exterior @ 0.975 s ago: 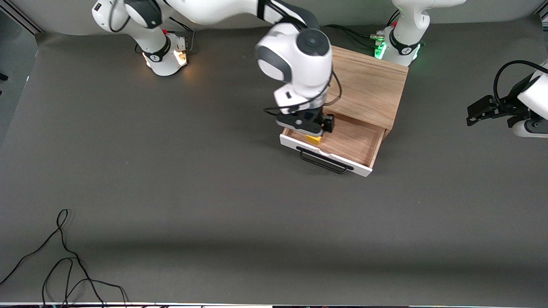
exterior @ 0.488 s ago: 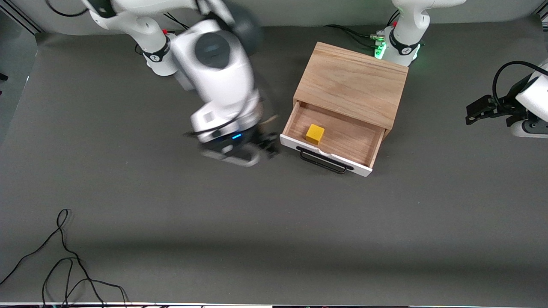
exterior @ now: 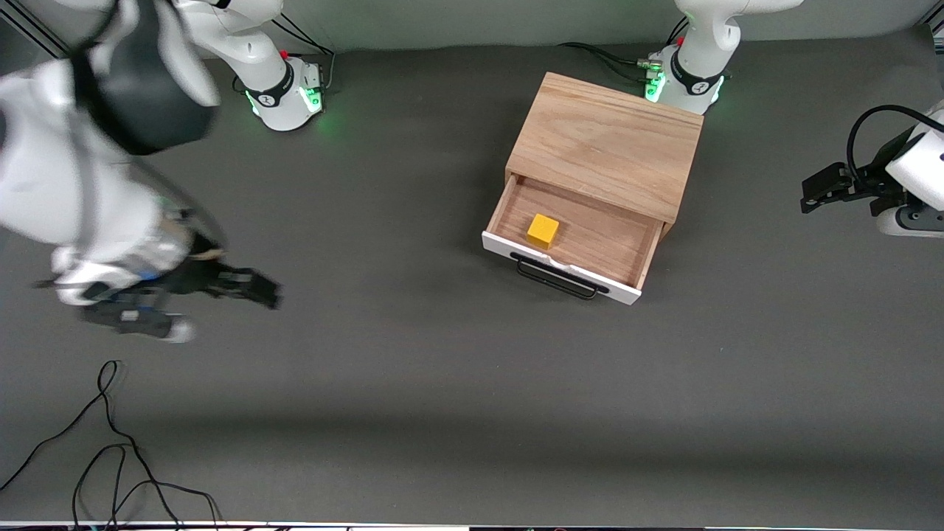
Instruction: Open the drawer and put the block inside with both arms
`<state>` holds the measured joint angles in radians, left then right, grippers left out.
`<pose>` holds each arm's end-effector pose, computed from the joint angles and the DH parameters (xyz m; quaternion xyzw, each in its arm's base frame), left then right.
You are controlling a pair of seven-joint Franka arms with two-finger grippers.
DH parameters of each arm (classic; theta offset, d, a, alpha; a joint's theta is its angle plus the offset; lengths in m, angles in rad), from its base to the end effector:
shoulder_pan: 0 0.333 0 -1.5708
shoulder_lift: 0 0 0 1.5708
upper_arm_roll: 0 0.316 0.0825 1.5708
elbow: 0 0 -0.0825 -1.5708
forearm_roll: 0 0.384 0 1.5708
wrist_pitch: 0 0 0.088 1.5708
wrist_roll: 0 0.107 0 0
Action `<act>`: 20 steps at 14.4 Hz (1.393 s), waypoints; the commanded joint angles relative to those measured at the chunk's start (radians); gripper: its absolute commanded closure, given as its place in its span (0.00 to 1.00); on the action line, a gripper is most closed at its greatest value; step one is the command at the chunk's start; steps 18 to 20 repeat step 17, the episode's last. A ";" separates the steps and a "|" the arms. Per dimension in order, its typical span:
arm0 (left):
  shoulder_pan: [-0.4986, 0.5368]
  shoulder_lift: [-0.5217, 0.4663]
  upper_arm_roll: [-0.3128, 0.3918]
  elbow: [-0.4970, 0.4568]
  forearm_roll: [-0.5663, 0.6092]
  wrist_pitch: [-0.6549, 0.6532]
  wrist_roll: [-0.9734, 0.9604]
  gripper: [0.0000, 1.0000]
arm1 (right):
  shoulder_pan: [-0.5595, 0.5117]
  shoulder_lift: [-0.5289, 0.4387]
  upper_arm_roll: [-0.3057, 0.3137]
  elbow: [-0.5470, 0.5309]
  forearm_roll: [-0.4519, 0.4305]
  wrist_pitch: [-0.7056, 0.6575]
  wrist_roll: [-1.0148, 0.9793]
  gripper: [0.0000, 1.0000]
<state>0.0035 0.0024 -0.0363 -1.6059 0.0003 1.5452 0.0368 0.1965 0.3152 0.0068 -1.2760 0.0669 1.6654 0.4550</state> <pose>0.5509 -0.0180 0.6045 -0.9989 0.0348 0.0315 0.0000 0.6430 0.1385 0.5826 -0.9906 0.1275 -0.0240 0.0446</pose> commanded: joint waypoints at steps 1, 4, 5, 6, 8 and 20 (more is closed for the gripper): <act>-0.016 -0.012 0.012 -0.006 0.015 -0.008 0.011 0.00 | -0.073 -0.197 0.004 -0.228 0.016 0.024 -0.082 0.00; -0.016 -0.012 0.012 -0.006 0.015 -0.008 0.011 0.00 | -0.158 -0.351 0.015 -0.398 0.004 0.036 -0.157 0.00; -0.016 -0.012 0.012 -0.006 0.015 -0.008 0.009 0.00 | -0.175 -0.411 0.030 -0.481 0.004 0.068 -0.188 0.00; -0.016 -0.013 0.012 -0.006 0.015 -0.008 0.009 0.00 | -0.193 -0.476 0.044 -0.562 0.002 0.098 -0.228 0.00; -0.016 -0.012 0.012 -0.008 0.015 -0.008 0.009 0.00 | -0.198 -0.507 0.044 -0.602 0.002 0.102 -0.277 0.00; -0.016 -0.010 0.012 -0.008 0.015 -0.008 0.011 0.00 | -0.235 -0.424 0.045 -0.496 -0.015 0.013 -0.407 0.00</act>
